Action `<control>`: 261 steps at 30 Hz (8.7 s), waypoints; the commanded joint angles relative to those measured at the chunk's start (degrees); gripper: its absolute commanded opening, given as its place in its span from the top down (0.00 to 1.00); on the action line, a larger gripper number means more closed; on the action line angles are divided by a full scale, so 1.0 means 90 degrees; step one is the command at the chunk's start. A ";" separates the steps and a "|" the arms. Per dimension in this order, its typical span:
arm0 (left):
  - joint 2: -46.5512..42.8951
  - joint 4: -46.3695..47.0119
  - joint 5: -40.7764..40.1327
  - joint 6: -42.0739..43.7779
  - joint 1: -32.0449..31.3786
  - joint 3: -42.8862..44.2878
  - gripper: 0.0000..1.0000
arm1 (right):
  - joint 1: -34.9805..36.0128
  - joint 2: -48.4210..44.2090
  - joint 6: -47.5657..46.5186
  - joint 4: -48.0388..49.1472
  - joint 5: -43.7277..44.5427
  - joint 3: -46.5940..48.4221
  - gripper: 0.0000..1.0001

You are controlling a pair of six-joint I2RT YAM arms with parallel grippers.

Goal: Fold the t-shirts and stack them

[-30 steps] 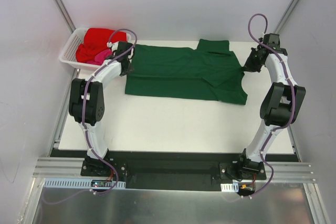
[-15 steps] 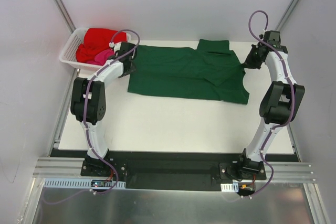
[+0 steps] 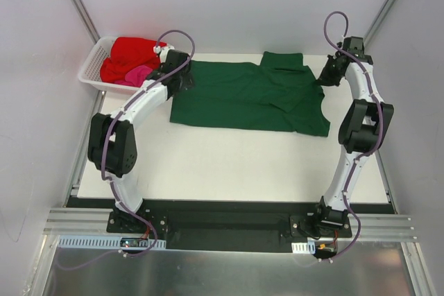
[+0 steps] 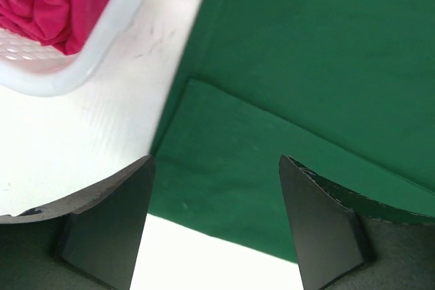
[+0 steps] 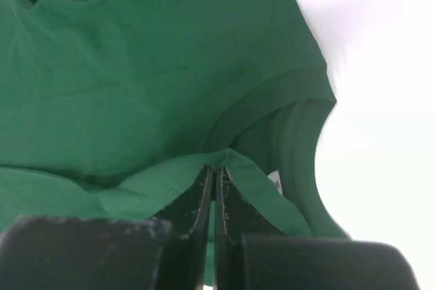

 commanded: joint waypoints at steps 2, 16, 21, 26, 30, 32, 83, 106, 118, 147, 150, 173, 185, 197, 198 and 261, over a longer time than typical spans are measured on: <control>-0.0672 -0.0022 0.0238 -0.0240 -0.0156 -0.0424 0.26 | 0.0081 0.0151 0.0020 -0.0021 -0.0104 0.0684 0.99; -0.0721 -0.0013 0.0423 -0.0456 -0.0254 -0.0942 0.27 | 0.0257 0.0542 0.0059 -0.0002 -0.0094 0.1339 0.99; -0.0701 -0.0013 0.0472 -0.0436 -0.0264 -0.0961 0.27 | 0.0296 0.0767 0.0059 0.0038 -0.0123 0.1612 0.99; -0.0701 -0.0013 0.0482 -0.0426 -0.0264 -0.1020 0.27 | 0.0316 0.0943 0.0059 0.0086 -0.0163 0.1788 0.99; -0.0682 -0.0012 0.0511 -0.0426 -0.0264 -0.1059 0.27 | 0.0326 0.1070 0.0059 0.0164 -0.0182 0.1944 0.99; -0.0682 -0.0013 0.0541 -0.0416 -0.0264 -0.1078 0.27 | 0.0335 0.1109 0.0059 0.0223 -0.0172 0.1974 0.99; 0.1740 -0.0540 0.0707 -0.0036 -0.0069 0.1157 0.29 | 0.0228 -0.2388 0.0792 0.0545 -0.0378 -0.3388 0.04; 0.2629 -0.0628 0.0277 0.1400 0.0332 0.1930 0.47 | 0.0218 -0.1557 0.0567 0.0448 0.0423 -0.3485 0.03; 0.2610 -0.0638 0.0394 0.1010 0.0332 0.1803 0.54 | 0.0218 -0.1518 0.0528 0.0331 0.0570 -0.3446 0.03; 0.2590 -0.0647 -0.0123 0.0618 0.0517 0.1958 1.00 | 0.0130 -0.1479 0.0411 0.0262 0.0853 -0.3690 0.03; 0.2600 -0.0647 -0.0221 0.0629 0.0547 0.2046 1.00 | 0.0130 -0.1450 0.0411 0.0262 0.0892 -0.3710 0.03; 0.2599 -0.0550 -0.0807 0.0609 0.0674 0.2085 0.96 | 0.0140 -0.1381 0.0333 0.0213 0.1009 -0.3798 0.01; 0.2678 -0.0559 -0.0758 0.0590 0.0742 0.2203 0.80 | 0.0130 -0.1401 0.0284 0.0214 0.0990 -0.3866 0.14; 0.2708 -0.0628 -0.0104 0.0707 0.0811 0.2174 0.81 | 0.0111 -0.1381 0.0196 0.0097 0.1214 -0.3856 0.18; 0.2659 -0.0628 -0.0094 0.0649 0.0801 0.1980 0.81 | 0.0091 -0.1391 0.0186 0.0038 0.1263 -0.3875 0.18; 0.0246 -0.0657 0.0961 -0.0407 0.0430 -0.1459 0.79 | -0.1149 -0.2279 -0.0283 0.0028 0.0716 -0.4198 0.99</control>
